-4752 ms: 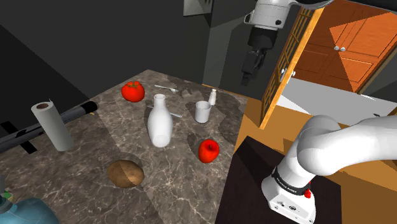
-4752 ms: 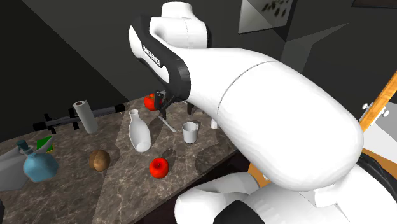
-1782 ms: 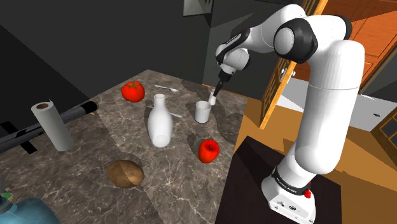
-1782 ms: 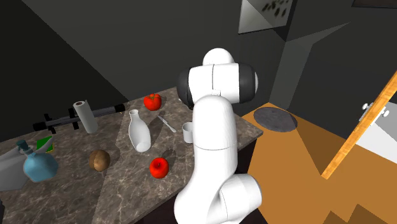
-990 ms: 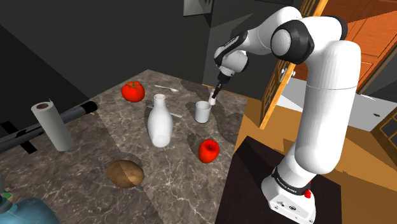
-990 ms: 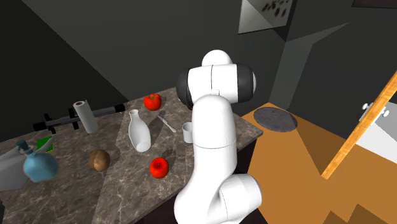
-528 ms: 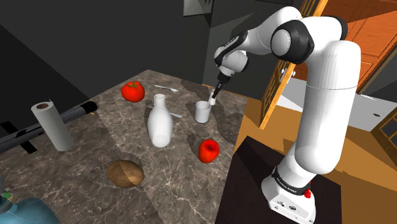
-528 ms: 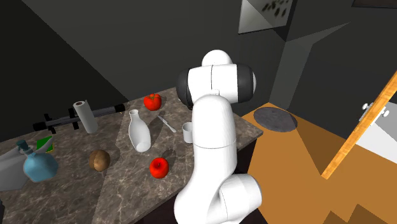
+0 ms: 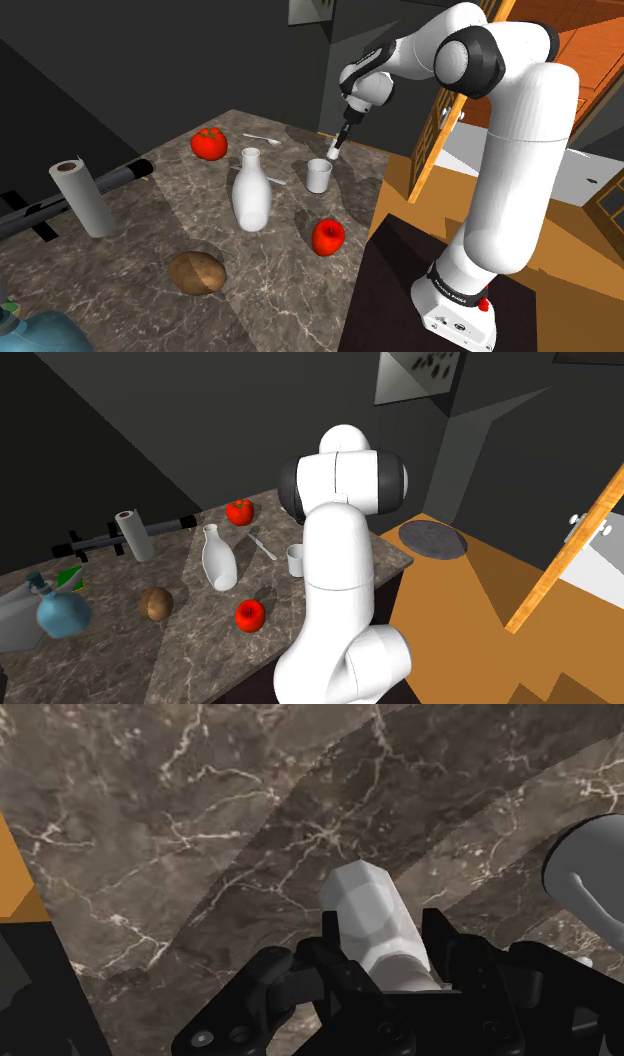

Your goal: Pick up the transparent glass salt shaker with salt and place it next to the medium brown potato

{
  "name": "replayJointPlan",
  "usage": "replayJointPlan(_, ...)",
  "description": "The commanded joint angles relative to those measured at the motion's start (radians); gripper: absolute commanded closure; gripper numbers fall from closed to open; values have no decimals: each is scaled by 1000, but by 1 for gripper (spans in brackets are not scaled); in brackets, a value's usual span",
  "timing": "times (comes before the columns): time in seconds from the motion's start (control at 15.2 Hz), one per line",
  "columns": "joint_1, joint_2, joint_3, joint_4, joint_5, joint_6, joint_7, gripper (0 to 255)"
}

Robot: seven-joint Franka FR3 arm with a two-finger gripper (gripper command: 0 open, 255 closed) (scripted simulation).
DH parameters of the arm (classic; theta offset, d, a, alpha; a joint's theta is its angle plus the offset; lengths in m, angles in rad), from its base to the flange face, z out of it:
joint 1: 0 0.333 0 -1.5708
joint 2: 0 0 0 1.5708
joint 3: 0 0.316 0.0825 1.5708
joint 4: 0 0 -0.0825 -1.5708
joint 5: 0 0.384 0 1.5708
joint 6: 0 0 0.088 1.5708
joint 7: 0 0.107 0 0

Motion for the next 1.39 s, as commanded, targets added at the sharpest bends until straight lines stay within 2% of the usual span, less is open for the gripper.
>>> replayJointPlan(0.0, 5, -18, -7, 9, -19, -21, 18, 255)
replayJointPlan(1.32, 26, -141, -42, 130, -146, -225, 144, 255)
